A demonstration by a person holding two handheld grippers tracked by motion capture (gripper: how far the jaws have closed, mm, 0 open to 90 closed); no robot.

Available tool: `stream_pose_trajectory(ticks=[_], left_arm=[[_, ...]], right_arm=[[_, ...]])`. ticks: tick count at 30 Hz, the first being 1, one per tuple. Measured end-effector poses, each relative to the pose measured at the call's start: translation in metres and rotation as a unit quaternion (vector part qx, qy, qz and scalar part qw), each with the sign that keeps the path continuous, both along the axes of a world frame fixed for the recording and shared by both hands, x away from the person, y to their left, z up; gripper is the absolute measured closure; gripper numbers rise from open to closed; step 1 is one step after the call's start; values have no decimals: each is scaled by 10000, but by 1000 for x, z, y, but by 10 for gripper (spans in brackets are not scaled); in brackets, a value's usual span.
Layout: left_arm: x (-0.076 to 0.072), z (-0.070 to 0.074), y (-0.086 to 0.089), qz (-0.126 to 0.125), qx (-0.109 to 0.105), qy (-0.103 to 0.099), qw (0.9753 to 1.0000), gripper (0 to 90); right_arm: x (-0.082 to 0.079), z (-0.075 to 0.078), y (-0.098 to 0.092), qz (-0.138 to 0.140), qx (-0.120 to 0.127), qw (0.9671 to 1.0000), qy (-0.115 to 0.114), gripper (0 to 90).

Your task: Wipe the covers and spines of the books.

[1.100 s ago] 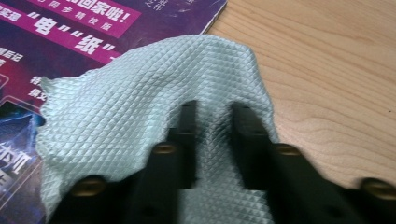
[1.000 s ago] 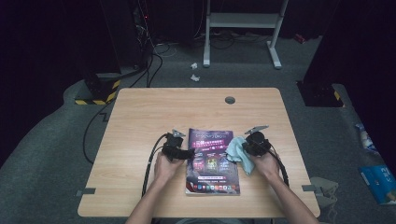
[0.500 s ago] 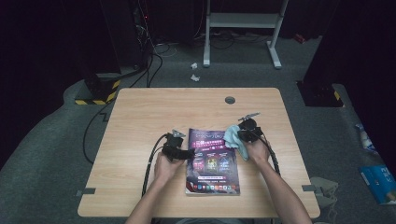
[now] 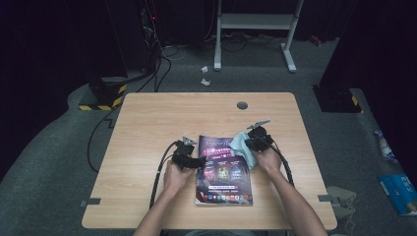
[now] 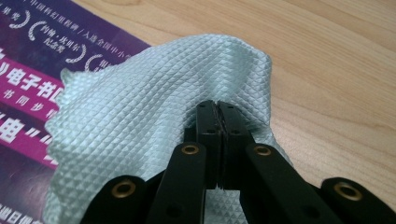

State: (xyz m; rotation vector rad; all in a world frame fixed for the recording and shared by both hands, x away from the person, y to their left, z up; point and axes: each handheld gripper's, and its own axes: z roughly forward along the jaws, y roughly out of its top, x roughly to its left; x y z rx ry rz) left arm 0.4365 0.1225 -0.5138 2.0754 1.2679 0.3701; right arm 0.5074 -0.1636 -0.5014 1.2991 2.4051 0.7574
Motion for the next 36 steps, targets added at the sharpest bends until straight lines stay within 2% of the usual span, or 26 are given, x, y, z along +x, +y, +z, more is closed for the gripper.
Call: stream_pose_trajectory(ticks=[4, 7, 9, 17, 21, 24, 36], left_arm=[[0, 0, -1, 20, 24, -12, 10000, 307], [0, 0, 0, 7, 34, -2, 10000, 307], [0, 0, 0, -1, 27, -4, 10000, 307], [0, 0, 0, 6, 17, -6, 10000, 309], [0, 0, 0, 22, 31, -1, 10000, 309], [0, 0, -1, 51, 56, -1, 10000, 309], [-1, 1, -2, 95, 83, 16, 9999, 309]], right_arm=[[-14, 0, -3, 125, 39, 9999, -6, 887], [-25, 0, -4, 252, -40, 9997, -25, 887], [-26, 1, -3, 241, -60, 9997, -3, 887], [10, 0, 5, -200, 6, 9998, 26, 886], [17, 0, 9, -218, -7, 9998, 19, 887], [11, 0, 7, -132, -8, 9999, 18, 887], [-34, 0, -2, 208, -23, 9998, -9, 886]])
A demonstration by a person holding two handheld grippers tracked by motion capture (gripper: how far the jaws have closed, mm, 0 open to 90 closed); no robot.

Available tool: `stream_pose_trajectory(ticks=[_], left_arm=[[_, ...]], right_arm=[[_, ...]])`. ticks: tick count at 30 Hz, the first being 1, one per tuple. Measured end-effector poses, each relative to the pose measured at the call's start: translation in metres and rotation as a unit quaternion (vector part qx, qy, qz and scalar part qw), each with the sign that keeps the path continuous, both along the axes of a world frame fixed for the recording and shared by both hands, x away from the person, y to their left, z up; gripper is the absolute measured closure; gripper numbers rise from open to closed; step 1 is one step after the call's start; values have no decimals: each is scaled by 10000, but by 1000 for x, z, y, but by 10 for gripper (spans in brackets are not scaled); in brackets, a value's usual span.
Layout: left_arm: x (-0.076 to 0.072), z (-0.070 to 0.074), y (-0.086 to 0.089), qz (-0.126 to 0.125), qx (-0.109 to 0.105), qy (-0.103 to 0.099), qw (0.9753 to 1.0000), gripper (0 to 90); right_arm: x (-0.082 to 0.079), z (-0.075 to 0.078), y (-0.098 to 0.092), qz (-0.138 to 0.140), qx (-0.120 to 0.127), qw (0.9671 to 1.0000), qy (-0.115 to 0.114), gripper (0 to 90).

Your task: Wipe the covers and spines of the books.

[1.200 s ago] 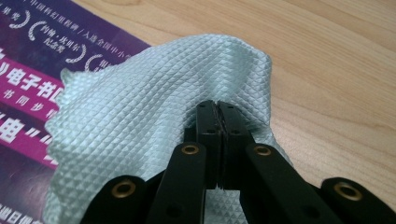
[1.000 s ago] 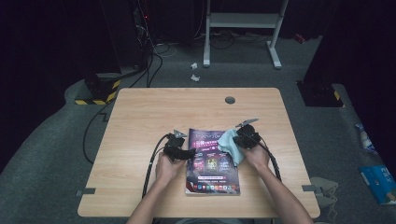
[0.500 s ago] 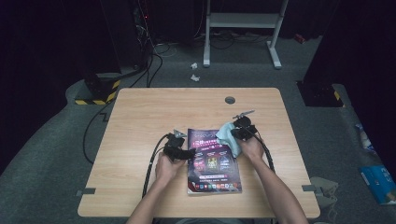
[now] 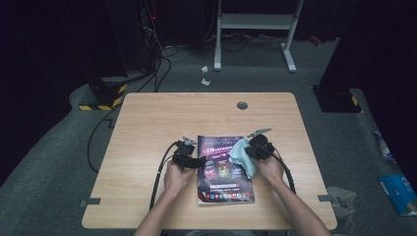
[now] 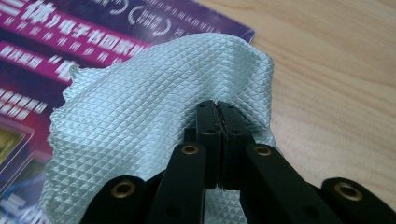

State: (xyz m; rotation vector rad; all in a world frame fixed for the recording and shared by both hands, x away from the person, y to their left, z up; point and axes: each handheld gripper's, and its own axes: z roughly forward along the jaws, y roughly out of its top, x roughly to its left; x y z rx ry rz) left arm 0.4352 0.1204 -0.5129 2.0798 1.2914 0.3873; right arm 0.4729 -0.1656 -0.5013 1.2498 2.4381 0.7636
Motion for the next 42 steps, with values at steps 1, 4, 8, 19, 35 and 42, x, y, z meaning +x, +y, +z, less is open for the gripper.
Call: stream_pose_trajectory(ticks=[1, 4, 8, 19, 35, 42], left_arm=[[0, 0, 0, 2, -2, -1, 10000, 309], [0, 0, 0, 4, -12, 7, 10000, 309], [0, 0, 0, 3, -8, 13, 10000, 309], [1, 0, 0, 12, 0, 34, 10000, 309], [1, 1, 0, 30, 10, 37, 10000, 309], [1, 1, 0, 24, 9, 49, 10000, 306]], right_arm=[[-4, 0, -1, 18, 3, 10000, 4, 886], [-14, 0, -4, 72, 58, 9999, 48, 886], [-29, 0, -8, 147, 88, 9998, 87, 886], [-69, 0, -18, 412, 171, 9988, 188, 885], [-116, -1, -31, 704, 321, 9968, 206, 884], [-110, -1, -29, 690, 254, 9972, 155, 882]])
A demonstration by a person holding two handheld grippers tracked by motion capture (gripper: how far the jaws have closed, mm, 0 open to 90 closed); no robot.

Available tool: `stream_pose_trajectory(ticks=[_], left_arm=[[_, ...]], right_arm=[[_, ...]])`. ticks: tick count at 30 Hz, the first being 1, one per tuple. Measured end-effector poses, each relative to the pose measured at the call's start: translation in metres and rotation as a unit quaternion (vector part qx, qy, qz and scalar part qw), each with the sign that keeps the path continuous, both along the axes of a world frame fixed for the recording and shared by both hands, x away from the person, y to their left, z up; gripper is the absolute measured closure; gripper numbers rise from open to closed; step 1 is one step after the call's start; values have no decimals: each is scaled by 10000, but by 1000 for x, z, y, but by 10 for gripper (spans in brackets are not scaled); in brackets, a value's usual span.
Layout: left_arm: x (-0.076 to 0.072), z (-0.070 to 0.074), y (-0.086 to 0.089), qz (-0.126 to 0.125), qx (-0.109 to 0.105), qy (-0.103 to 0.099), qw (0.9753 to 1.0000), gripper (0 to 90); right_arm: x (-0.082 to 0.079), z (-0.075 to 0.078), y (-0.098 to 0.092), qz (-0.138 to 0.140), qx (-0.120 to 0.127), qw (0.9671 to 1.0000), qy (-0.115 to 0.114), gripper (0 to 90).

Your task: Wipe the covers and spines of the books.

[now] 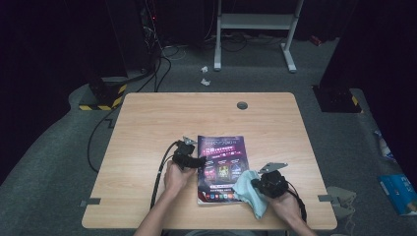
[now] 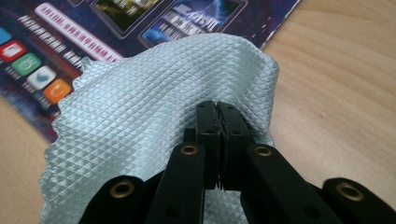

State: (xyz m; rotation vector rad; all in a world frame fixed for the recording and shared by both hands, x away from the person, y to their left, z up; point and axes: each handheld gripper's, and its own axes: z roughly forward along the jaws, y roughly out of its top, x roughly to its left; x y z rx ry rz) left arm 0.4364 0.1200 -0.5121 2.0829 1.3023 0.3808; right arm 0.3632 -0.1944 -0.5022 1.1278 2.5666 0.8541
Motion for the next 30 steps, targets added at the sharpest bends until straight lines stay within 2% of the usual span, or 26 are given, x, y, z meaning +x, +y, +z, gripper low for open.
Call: stream_pose_trajectory(ticks=[4, 6, 14, 24, 30], left_arm=[[1, 0, 0, 5, 11, 21, 10000, 301], [2, 1, -1, -6, 34, 26, 10000, 301], [2, 1, -1, 11, 40, 32, 10000, 301], [2, 1, -2, 28, 51, 29, 10000, 302], [2, 1, -2, 28, 64, 18, 10000, 303]], right_arm=[[12, 0, 4, -71, -49, 10000, -45, 882], [11, 0, 4, -44, -81, 9999, -75, 882], [-14, 0, -3, 166, -19, 9999, -35, 882], [-42, 1, -3, 412, -91, 9991, 30, 882], [-46, 2, -3, 430, -111, 9990, 43, 882]])
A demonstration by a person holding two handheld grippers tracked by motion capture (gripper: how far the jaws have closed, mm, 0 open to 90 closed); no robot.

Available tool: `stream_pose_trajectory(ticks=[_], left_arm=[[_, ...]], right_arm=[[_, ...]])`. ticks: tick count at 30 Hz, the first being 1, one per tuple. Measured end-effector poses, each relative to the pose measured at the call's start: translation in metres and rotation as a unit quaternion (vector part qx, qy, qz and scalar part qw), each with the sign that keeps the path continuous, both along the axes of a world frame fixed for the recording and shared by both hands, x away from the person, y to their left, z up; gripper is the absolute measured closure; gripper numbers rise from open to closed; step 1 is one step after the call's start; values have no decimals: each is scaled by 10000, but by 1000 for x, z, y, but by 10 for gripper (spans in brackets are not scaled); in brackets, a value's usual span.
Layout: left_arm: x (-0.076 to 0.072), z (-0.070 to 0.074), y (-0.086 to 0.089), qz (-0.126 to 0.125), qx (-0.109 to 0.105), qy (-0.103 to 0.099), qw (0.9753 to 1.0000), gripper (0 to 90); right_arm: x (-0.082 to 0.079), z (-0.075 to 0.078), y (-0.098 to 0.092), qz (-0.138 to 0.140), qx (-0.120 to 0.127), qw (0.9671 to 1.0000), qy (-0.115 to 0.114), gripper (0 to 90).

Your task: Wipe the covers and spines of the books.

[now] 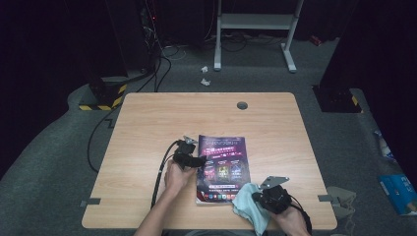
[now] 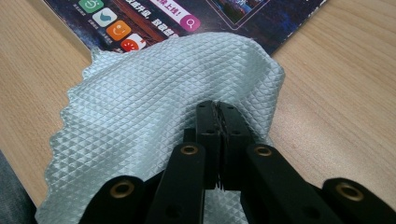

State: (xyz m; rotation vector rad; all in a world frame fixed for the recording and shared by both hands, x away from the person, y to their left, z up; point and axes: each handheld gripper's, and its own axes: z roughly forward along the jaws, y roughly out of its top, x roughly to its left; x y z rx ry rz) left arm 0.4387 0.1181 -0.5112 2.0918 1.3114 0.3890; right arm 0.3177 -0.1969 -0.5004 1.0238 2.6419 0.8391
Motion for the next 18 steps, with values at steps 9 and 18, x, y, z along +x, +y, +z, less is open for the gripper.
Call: stream_pose_trajectory(ticks=[9, 18], left_arm=[[1, 0, 0, -25, -31, 41, 10000, 300], [2, 0, 1, -75, -18, 45, 10000, 300]], right_arm=[[36, 2, 9, -195, -173, 9996, -46, 883], [97, 3, 19, -609, -236, 9979, 9, 883]])
